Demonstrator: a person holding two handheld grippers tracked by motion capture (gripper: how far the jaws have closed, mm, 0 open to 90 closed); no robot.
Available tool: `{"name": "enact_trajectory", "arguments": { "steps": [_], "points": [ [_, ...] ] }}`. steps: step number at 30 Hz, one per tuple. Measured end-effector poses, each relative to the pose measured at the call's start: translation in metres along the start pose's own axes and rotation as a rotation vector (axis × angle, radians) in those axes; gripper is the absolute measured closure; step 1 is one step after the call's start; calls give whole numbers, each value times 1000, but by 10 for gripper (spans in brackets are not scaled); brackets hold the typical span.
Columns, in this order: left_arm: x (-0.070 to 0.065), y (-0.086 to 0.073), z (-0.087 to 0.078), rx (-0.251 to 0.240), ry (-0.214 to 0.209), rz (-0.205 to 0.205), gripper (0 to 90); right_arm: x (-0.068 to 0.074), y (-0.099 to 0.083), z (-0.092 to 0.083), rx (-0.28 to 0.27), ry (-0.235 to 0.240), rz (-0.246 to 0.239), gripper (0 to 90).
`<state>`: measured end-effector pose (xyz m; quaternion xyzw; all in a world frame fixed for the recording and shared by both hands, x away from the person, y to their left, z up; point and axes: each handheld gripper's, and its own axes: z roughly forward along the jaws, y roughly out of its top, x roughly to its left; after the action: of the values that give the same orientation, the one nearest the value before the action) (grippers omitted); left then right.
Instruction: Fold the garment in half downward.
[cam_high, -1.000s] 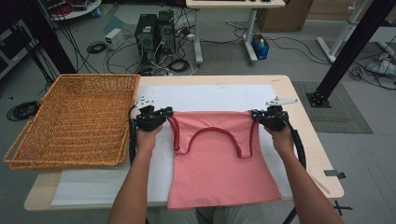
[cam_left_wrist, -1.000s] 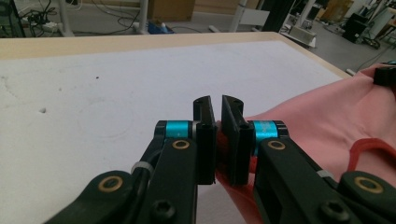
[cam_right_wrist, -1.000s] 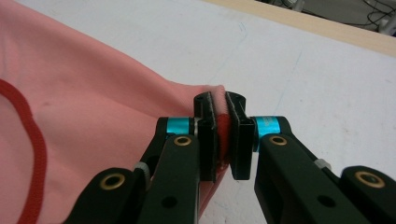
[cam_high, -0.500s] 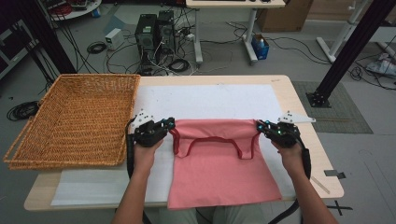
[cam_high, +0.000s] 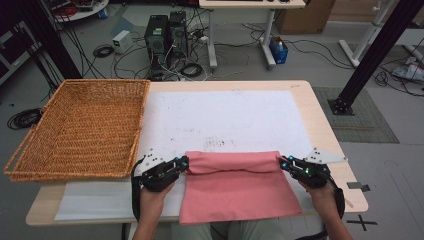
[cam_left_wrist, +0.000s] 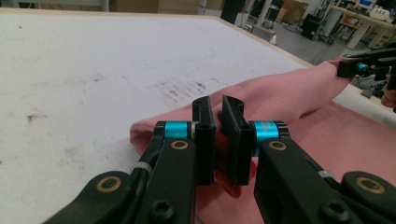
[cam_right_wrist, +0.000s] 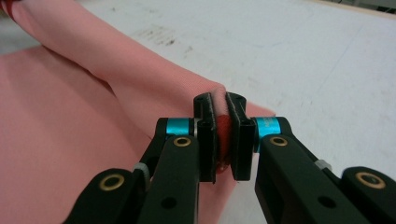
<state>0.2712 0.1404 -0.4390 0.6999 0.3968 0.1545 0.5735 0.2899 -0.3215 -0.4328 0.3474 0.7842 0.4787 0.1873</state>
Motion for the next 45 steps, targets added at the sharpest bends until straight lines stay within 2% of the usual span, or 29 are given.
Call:
{"name": "enact_trajectory", "arguments": {
  "steps": [2, 4, 5, 7, 10, 12, 15, 19, 20, 22, 25, 27, 28, 29, 30, 32, 34, 35, 36, 39, 40, 45],
  "points": [
    [-7, -3, -5, -9, 1, 3, 780, 4, -7, -7, -4, -2, 11, 834],
    [-8, -3, -9, -19, 26, -11, 596, 7, -11, -13, -3, -4, 19, 804],
    [-7, -1, -11, -23, 36, -23, 528, 8, -12, -15, -2, -4, 25, 744],
    [-2, 5, -13, -38, 71, -51, 447, 6, -9, -20, -19, 0, 58, 598],
    [11, 14, -11, -26, 100, -90, 405, 1, -1, -27, -78, -1, 135, 474],
    [20, 20, -2, 11, 87, -123, 389, -4, 6, -25, -86, -24, 169, 423],
    [29, 27, 17, 74, 53, -137, 374, -11, 17, -8, -25, -61, 188, 410],
    [38, 29, 42, 165, 40, -165, 336, -19, 24, 20, 59, -73, 190, 408],
    [41, 28, 47, 182, 44, -171, 336, -21, 25, 27, 77, -72, 201, 408],
    [45, 26, 52, 210, 87, -184, 306, -24, 26, 36, 109, -67, 202, 409],
    [47, 22, 56, 246, 80, -179, 303, -27, 25, 46, 161, -65, 202, 418],
    [46, 20, 58, 276, 72, -165, 307, -29, 22, 50, 198, -56, 208, 455],
    [45, 19, 59, 291, 72, -160, 323, -29, 20, 51, 212, -44, 212, 522],
    [45, 18, 59, 307, 59, -146, 378, -29, 19, 52, 222, -25, 211, 553],
    [44, 17, 59, 322, 37, -135, 478, -28, 17, 53, 234, -17, 203, 586],
    [40, 15, 61, 358, 18, -94, 668, -28, 16, 54, 241, 13, 192, 720],
    [37, 16, 62, 358, 23, -77, 798, -25, 16, 54, 242, 30, 180, 840],
    [38, 16, 62, 354, 24, -76, 815, -24, 16, 54, 237, 31, 165, 853],
    [39, 16, 62, 342, 26, -87, 831, -23, 18, 54, 242, 27, 170, 862],
    [50, 21, 58, 259, 50, -127, 851, -25, 26, 52, 197, -8, 168, 869],
    [54, 24, 57, 245, 61, -133, 852, -25, 29, 52, 177, -19, 169, 869],
    [69, 43, 61, 171, 108, -111, 850, -34, 43, 64, 123, -91, 163, 870]
  ]
}}
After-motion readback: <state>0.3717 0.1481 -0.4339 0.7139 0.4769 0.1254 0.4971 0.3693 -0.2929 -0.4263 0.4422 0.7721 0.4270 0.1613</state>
